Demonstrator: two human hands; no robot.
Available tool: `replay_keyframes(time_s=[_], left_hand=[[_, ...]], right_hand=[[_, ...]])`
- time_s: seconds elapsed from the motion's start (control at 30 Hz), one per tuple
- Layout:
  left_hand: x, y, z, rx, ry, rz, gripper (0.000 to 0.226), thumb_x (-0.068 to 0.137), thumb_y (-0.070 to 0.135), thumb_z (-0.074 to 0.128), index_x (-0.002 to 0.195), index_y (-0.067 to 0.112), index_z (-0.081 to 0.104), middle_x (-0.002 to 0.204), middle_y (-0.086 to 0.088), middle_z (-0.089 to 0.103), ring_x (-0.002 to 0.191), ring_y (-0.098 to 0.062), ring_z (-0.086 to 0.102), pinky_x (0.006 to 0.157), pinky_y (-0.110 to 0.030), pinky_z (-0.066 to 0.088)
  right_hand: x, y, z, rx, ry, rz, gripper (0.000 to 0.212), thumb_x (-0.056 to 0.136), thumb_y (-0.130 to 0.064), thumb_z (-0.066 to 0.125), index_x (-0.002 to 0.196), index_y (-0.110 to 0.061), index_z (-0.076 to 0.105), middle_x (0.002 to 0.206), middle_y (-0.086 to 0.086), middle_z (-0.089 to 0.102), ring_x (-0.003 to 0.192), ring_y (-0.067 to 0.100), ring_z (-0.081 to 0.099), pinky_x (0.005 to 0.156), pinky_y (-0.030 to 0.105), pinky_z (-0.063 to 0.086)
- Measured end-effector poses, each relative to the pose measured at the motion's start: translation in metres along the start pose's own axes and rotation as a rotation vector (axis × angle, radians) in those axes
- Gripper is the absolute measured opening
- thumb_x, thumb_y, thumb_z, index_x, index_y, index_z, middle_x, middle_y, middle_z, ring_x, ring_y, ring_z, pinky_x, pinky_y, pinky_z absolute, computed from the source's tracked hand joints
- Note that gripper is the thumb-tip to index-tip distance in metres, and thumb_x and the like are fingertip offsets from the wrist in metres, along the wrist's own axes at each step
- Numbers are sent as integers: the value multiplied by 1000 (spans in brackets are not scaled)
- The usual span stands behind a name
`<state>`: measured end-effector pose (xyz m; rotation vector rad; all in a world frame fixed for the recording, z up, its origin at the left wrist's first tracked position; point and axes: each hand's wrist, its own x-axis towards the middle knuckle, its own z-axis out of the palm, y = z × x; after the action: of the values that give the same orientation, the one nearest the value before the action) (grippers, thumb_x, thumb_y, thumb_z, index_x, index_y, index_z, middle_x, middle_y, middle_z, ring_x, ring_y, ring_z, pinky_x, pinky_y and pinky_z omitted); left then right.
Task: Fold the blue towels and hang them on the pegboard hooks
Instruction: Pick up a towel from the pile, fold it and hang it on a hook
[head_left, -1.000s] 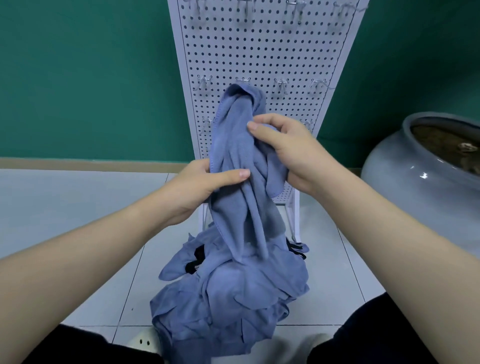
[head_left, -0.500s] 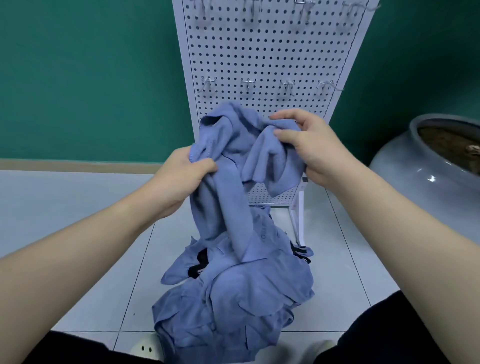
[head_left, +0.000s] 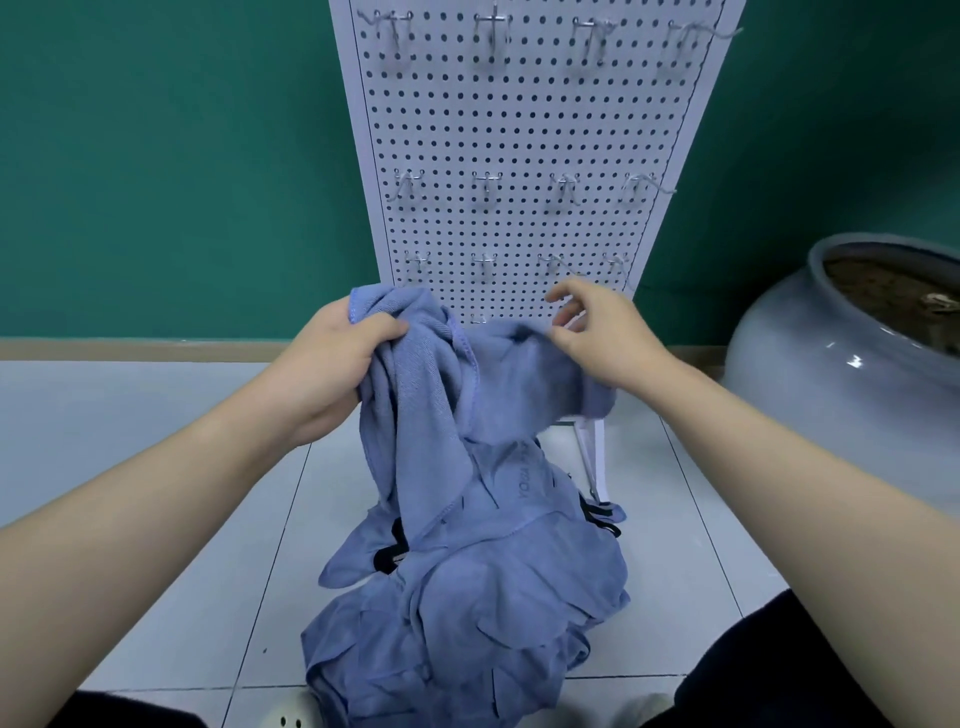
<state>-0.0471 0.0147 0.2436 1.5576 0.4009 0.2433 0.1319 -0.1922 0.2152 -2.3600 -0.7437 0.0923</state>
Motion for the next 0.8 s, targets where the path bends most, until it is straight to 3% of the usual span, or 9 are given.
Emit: replay_keyframes(time_s=[0.07,0.17,0.3,0.4,0.5,0.57,0.67,0.8], left_hand=[[0,3,0,-43,0,13,23,102,-1,46,116,4,64,107,-11,76,102,-20,73,93,-32,56],[2,7,-3,-89,3,26,24,102,1,46,121,0,61,110,-16,71,107,-25,70,99,-38,52],[2,14,-7,-127,-3,64,16,102,-1,43,101,6,58,95,-12,65,94,-23,66,90,-35,52],[0,17,-10,-145,-37,91,17,101,-2,42,101,4,57,95,-13,62,93,-24,63,85,-32,53],[-1,21,-12,-150,-56,97,19,100,-3,40,107,5,55,98,-15,59,91,-25,63,80,-31,54],[-2,24,-14,-149,-41,93,19,101,-4,38,100,5,55,89,-11,62,81,-20,66,74,-30,54],[-2,26,-19,-113,23,99,23,100,-2,42,94,10,60,88,-5,64,84,-18,63,76,-29,50],[2,22,-27,-42,170,85,21,99,1,49,112,6,65,106,-11,70,100,-21,68,88,-32,52]], right_hand=[[-2,-7,4,18,-22,-24,21,94,-18,68,114,-24,64,99,-4,66,78,7,61,73,27,51],[-15,-29,6,153,-90,-89,13,96,-31,71,103,-20,71,95,-8,71,80,6,65,69,13,49],[-35,-54,14,384,-360,-79,33,93,-53,67,103,-22,74,99,-4,77,88,12,72,82,26,57],[-37,-56,28,412,-397,-112,16,94,-32,76,89,-16,74,77,-12,68,70,6,59,71,18,47],[-37,-55,34,435,-447,-112,18,93,-25,77,90,-8,73,77,-4,66,70,7,55,68,21,45],[-37,-56,34,393,-436,-150,18,94,-21,76,93,-3,73,75,-2,65,67,8,54,67,22,44],[-31,-57,30,391,-296,-168,7,97,-8,67,93,-3,70,76,0,62,70,10,52,66,24,42],[-24,-52,12,335,-153,-168,11,102,-12,57,98,-9,67,83,0,63,70,8,51,62,16,38]])
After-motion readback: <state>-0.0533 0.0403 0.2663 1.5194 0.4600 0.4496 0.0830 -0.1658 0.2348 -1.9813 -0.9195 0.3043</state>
